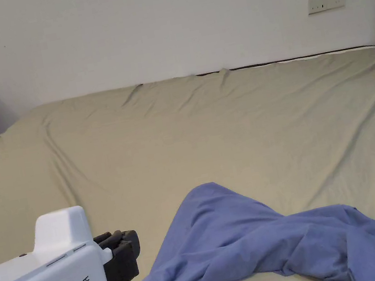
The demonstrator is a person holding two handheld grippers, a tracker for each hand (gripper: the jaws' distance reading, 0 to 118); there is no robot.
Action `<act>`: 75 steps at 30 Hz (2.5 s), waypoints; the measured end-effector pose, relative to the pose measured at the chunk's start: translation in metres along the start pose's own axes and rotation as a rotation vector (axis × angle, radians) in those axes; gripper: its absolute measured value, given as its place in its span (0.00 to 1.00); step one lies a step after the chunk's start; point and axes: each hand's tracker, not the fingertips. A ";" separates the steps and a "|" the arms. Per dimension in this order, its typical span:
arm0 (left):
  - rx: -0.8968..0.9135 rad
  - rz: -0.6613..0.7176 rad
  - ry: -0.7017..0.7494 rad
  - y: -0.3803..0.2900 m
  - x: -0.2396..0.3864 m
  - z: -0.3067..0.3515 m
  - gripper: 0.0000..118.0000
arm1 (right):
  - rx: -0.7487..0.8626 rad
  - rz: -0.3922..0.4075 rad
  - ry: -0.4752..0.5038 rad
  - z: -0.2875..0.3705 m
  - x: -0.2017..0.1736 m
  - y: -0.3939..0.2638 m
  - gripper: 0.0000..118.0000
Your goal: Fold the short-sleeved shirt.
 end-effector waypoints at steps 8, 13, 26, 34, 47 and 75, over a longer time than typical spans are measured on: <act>-0.058 -0.008 -0.040 0.001 0.007 -0.026 0.01 | -0.065 -0.048 -0.018 -0.009 0.012 -0.017 0.00; -0.060 0.056 -0.089 -0.005 0.007 -0.034 0.01 | -0.093 -0.065 -0.060 -0.012 0.021 -0.026 0.00; -0.093 0.210 -0.022 -0.028 -0.026 -0.041 0.01 | -0.123 -0.134 -0.049 -0.014 0.029 -0.038 0.00; -0.210 0.090 0.106 -0.049 -0.018 -0.088 0.98 | -0.158 -0.150 0.000 -0.026 0.028 -0.045 0.00; -0.472 -0.081 0.174 -0.088 0.007 -0.164 0.25 | -0.241 -0.149 -0.012 -0.038 0.041 -0.053 0.00; -0.438 0.018 0.007 -0.073 -0.057 -0.151 0.25 | -0.855 -0.251 0.016 -0.259 0.132 -0.078 0.58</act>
